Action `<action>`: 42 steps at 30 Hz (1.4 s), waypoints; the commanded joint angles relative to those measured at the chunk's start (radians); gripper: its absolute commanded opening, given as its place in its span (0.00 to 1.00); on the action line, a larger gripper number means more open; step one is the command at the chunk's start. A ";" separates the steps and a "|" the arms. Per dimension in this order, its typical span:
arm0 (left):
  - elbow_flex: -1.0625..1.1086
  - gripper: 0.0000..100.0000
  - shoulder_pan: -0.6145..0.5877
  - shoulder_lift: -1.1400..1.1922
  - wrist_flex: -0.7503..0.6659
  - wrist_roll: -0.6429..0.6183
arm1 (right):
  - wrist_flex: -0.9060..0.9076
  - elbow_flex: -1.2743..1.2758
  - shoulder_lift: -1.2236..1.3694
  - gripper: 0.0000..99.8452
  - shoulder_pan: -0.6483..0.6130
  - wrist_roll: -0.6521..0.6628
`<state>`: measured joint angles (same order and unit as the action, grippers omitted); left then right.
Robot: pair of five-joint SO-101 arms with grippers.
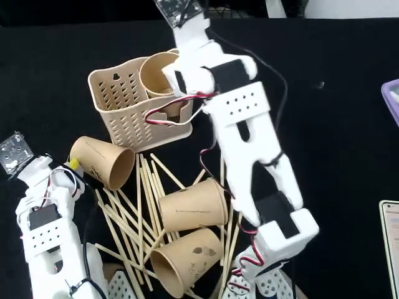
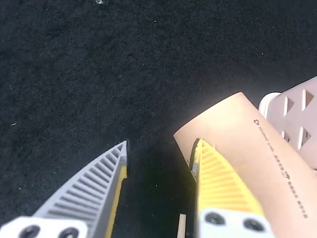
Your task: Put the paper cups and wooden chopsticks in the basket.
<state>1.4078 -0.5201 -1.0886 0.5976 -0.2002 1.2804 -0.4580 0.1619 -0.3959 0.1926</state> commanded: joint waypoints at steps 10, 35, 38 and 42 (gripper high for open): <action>-0.005 0.22 -0.010 -0.003 -0.012 -0.005 | 0.025 -0.016 0.053 0.00 0.037 -0.017; -0.005 0.22 -0.010 -0.003 -0.012 -0.005 | 0.213 -0.016 -0.016 0.01 0.141 -0.351; -0.005 0.22 -0.010 -0.003 -0.012 -0.005 | 0.213 -0.016 -0.018 0.01 0.137 -0.348; -0.005 0.22 -0.010 -0.003 -0.014 -0.005 | 0.212 -0.018 -0.018 0.02 0.107 -0.315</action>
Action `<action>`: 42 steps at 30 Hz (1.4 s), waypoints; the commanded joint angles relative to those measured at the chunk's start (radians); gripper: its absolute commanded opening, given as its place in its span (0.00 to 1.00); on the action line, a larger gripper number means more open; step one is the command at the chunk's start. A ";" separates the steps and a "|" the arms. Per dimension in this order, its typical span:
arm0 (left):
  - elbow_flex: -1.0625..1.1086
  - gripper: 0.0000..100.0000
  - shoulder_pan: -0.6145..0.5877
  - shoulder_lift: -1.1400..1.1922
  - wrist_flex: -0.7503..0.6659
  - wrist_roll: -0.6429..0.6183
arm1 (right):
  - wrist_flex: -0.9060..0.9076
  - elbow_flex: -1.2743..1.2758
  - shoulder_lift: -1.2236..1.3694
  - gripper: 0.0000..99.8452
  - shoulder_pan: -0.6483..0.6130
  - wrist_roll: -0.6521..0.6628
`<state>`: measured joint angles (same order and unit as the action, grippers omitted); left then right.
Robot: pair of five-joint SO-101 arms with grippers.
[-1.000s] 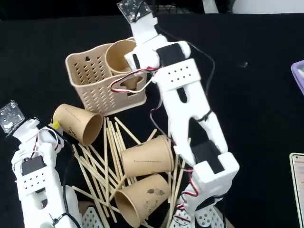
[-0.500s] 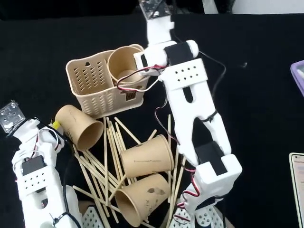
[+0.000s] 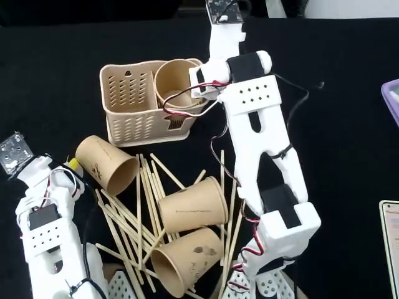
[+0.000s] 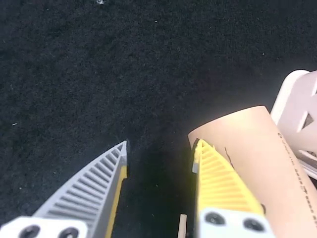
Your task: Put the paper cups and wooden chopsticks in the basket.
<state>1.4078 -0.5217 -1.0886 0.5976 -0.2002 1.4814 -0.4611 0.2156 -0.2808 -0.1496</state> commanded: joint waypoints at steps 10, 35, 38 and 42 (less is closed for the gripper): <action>-0.005 0.22 -0.008 -0.003 -0.012 -0.005 | -0.046 -0.096 -0.070 0.20 -0.087 0.284; -0.005 0.22 -0.008 -0.003 -0.012 -0.005 | 0.259 -0.282 -0.263 0.29 -0.276 0.385; -0.005 0.22 -0.008 -0.003 -0.012 -0.005 | 0.279 -0.179 -0.374 0.29 -0.350 0.445; -0.007 0.22 -0.008 -0.003 -0.012 -0.005 | 0.238 0.130 -0.544 0.29 -0.454 0.509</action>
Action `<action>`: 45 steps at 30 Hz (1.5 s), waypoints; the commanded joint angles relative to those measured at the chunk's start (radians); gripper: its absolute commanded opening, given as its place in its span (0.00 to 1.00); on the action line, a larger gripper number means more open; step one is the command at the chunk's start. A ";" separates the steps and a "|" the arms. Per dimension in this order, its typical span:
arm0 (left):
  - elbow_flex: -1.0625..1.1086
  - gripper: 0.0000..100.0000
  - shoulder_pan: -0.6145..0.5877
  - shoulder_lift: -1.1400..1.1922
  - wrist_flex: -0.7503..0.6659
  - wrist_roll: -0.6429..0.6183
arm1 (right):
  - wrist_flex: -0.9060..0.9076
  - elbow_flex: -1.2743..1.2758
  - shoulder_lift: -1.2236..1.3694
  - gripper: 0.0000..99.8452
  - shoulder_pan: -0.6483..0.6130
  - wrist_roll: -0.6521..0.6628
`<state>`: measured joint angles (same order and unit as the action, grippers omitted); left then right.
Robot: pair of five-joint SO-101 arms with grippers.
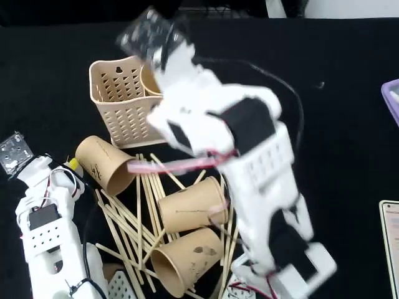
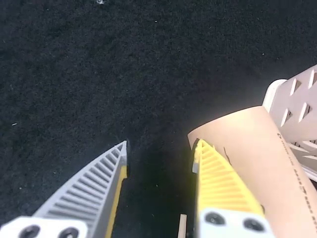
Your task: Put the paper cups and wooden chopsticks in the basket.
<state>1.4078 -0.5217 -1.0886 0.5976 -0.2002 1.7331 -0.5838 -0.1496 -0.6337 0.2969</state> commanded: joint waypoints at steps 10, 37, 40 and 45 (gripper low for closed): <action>-0.010 0.22 -0.028 -0.003 -0.011 -0.005 | -0.611 1.325 -0.745 0.29 -0.299 0.221; -0.012 0.22 -0.054 -0.003 -0.014 -0.008 | -1.349 1.422 -0.176 0.29 -0.295 0.368; -0.012 0.22 -0.053 -0.003 -0.014 -0.006 | -1.347 1.333 -0.079 0.29 -0.262 0.370; -0.010 0.22 -0.053 -0.003 -0.012 -0.006 | -1.343 1.251 0.028 0.26 -0.258 0.368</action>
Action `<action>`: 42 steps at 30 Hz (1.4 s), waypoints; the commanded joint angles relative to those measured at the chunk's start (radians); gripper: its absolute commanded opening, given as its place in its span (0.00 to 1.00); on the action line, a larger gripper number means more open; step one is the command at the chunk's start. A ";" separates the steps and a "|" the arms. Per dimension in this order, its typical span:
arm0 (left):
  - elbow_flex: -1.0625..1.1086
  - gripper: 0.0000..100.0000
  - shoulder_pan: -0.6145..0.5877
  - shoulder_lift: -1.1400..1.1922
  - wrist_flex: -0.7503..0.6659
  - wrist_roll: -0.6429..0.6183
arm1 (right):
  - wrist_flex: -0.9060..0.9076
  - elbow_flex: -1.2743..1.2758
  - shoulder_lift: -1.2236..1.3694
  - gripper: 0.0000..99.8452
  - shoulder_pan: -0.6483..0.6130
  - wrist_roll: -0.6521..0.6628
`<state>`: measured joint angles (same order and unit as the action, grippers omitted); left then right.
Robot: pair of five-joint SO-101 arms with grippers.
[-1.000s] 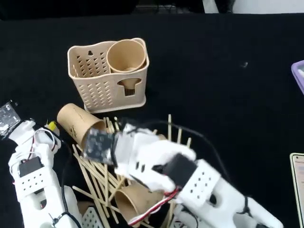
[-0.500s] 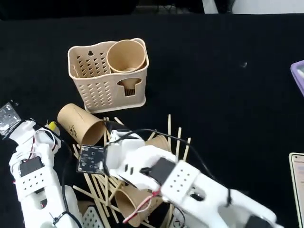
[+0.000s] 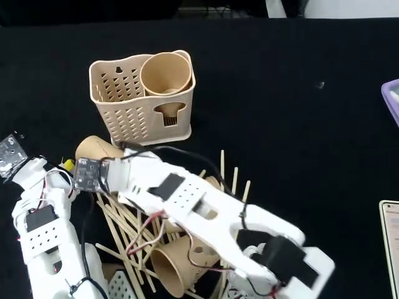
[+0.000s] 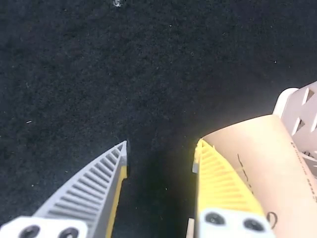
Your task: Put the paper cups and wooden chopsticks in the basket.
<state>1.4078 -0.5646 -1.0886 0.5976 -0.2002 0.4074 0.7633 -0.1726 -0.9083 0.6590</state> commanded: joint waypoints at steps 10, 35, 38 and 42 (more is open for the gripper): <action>-0.010 0.22 -0.010 -0.003 -0.012 -0.006 | -0.017 -0.036 -0.041 0.01 0.021 -0.078; -0.007 0.22 -0.010 -0.003 -0.017 -0.009 | 0.529 -0.139 -1.066 0.01 0.485 -0.445; -0.007 0.22 -0.010 -0.003 -0.017 -0.008 | 0.505 -0.254 -0.967 0.01 0.522 -0.506; -0.005 0.22 -0.010 -0.003 -0.012 -0.006 | 0.414 -0.401 -0.773 0.01 0.543 -0.621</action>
<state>1.4078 -0.5662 -1.0886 0.5976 -0.2002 0.9030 0.5286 -1.1224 -0.4020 0.1297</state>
